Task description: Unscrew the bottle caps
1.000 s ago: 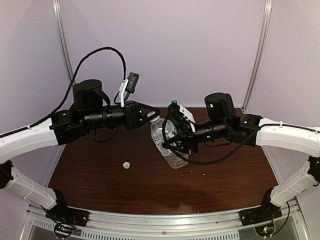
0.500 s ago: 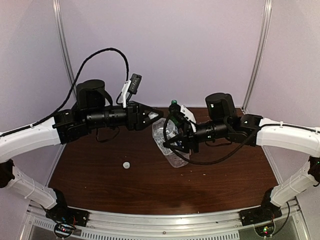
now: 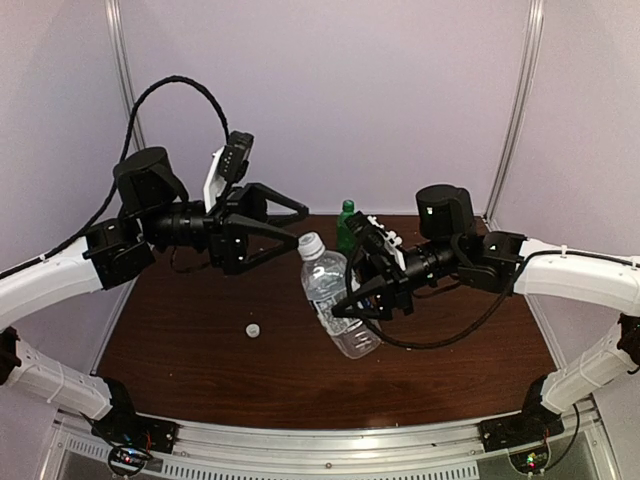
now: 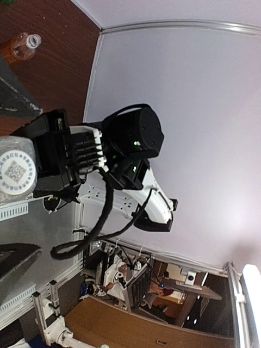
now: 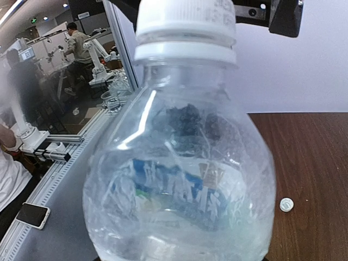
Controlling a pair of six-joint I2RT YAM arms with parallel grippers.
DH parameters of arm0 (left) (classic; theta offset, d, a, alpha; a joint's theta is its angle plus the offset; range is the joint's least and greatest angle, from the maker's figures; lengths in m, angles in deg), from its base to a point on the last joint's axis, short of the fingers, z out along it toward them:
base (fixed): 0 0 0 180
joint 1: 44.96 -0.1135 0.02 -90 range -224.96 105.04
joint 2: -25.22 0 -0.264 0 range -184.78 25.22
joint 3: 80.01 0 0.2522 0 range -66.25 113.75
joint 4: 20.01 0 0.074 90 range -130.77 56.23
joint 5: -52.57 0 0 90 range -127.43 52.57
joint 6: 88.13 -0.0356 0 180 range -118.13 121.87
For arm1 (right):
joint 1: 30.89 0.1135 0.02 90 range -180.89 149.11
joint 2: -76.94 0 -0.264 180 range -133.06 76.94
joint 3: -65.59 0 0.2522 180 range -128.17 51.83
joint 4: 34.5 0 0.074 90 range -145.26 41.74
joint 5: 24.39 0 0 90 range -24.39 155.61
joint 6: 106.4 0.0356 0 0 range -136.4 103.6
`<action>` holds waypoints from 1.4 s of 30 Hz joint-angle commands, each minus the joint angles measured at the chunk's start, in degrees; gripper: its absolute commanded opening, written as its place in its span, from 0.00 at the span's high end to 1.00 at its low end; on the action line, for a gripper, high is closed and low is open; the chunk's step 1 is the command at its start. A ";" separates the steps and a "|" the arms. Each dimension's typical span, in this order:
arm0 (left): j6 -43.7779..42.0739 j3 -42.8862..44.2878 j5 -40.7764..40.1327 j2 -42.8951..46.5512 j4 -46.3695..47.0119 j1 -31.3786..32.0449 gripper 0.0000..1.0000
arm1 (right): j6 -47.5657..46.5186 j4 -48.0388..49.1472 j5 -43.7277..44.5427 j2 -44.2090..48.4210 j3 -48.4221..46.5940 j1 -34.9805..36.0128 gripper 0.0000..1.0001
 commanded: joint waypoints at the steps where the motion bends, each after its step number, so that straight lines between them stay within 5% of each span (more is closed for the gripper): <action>1: -0.36 -0.43 9.67 -1.76 8.87 -0.49 0.20 | 3.98 7.66 -8.85 0.29 0.43 -0.21 0.55; 10: 4.77 1.99 13.61 -7.58 15.96 -0.47 0.22 | 8.44 12.79 -11.85 -0.79 0.76 -0.20 0.55; 30: 11.62 1.25 16.98 -10.54 24.43 -0.45 0.51 | 10.95 16.38 -12.28 -1.88 2.01 -0.15 0.56; 34: 11.53 0.95 16.89 -10.30 24.57 -0.44 0.62 | 10.36 15.60 -11.79 -1.86 2.00 -0.15 0.56; 42: 10.95 0.42 10.36 -8.38 19.54 -0.44 1.00 | 6.74 10.13 -4.86 -0.70 1.55 -0.32 0.60</action>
